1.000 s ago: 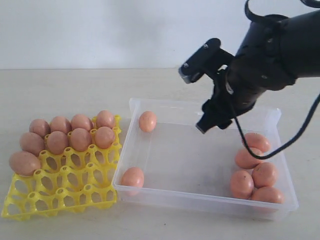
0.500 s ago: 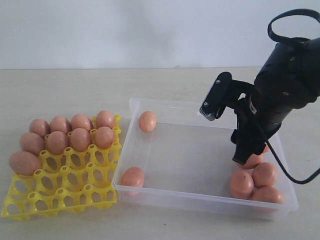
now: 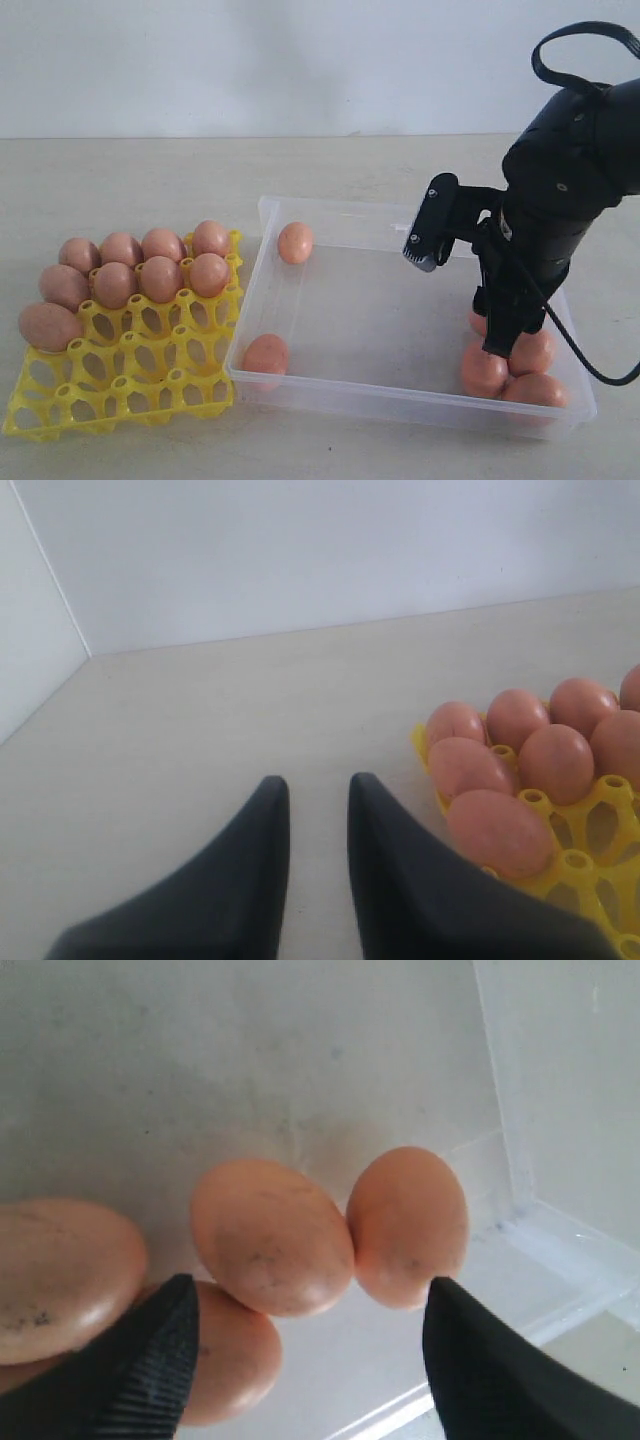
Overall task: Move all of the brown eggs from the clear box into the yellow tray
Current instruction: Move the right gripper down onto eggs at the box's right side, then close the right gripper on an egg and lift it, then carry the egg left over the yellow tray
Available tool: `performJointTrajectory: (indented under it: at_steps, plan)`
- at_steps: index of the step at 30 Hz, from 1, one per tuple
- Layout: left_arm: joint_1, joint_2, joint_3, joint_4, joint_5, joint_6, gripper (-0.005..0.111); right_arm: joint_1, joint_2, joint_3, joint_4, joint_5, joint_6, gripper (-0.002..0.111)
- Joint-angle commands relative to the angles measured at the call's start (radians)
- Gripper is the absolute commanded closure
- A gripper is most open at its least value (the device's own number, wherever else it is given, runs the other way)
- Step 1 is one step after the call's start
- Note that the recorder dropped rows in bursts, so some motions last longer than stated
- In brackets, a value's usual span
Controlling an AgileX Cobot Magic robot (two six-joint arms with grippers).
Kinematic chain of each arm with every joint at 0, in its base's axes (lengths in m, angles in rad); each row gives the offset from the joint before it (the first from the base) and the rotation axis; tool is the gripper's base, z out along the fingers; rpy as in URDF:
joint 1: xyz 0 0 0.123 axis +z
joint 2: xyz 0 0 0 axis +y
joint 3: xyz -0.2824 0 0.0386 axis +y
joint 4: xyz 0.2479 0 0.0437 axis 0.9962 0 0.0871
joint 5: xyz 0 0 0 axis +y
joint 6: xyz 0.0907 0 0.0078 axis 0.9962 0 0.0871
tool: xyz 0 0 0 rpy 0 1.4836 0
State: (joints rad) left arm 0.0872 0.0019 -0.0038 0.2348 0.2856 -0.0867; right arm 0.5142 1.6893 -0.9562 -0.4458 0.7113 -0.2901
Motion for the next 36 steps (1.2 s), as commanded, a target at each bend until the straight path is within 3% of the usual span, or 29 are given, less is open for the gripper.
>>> performJointTrajectory:
  at_steps: [1,13,14,15,17,28,36]
  plan:
    - [0.002,-0.002,0.004,-0.002,-0.002,-0.002,0.085,-0.006,0.032,0.006,0.018,0.008,-0.071,0.046]
    - [0.002,-0.002,0.004,-0.002,-0.002,-0.002,0.085,-0.006,0.132,0.006,0.003,-0.041,-0.128,0.049]
    - [0.002,-0.002,0.004,-0.002,-0.002,-0.002,0.085,-0.006,0.134,0.006,0.001,-0.041,-0.128,0.062]
    - [0.002,-0.002,0.004,-0.002,-0.002,-0.002,0.085,-0.006,0.134,0.006,-0.003,-0.041,-0.128,0.082]
    - [0.002,-0.002,0.004,-0.002,-0.002,-0.002,0.085,-0.006,0.131,0.006,-0.003,-0.046,-0.087,0.108]
    - [0.002,-0.002,0.004,-0.002,-0.002,-0.002,0.085,-0.006,-0.023,0.006,-0.001,-0.207,0.184,0.107]
    - [0.002,-0.002,0.004,-0.002,-0.002,-0.002,0.085,0.033,-0.127,0.006,0.109,-0.471,0.383,0.107]
